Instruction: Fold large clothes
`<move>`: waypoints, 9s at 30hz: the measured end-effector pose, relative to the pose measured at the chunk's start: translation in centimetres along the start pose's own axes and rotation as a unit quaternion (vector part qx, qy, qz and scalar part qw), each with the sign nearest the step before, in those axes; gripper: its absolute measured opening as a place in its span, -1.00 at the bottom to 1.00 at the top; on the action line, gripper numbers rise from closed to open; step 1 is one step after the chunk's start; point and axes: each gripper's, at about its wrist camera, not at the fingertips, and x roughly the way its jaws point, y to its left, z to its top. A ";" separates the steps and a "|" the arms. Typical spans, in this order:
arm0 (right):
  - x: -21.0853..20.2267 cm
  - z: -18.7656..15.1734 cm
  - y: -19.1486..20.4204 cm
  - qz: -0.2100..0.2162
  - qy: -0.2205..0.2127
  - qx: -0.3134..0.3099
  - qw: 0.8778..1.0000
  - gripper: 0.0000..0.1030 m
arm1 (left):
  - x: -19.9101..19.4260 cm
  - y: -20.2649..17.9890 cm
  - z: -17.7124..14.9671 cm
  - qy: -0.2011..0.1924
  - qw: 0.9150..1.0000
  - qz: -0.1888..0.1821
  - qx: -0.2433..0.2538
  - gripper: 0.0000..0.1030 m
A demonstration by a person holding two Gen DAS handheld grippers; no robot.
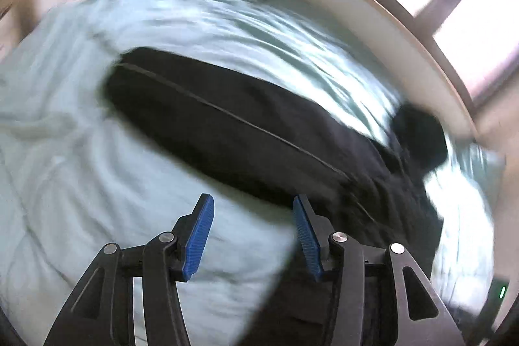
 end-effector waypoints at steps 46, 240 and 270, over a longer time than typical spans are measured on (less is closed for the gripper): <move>6.9 3.4 7.6 -0.010 0.049 0.047 0.998 0.27 | 8.9 -14.7 5.7 -0.013 0.951 -0.196 0.240 -0.75; 13.6 40.1 -27.4 0.111 -0.063 -0.053 0.990 0.21 | 37.4 -38.2 17.1 0.147 0.908 -0.225 0.323 0.50; -4.8 25.1 -10.8 0.015 -0.172 -0.277 0.945 -0.69 | 15.8 -35.5 3.5 0.114 0.834 -0.281 0.462 -0.48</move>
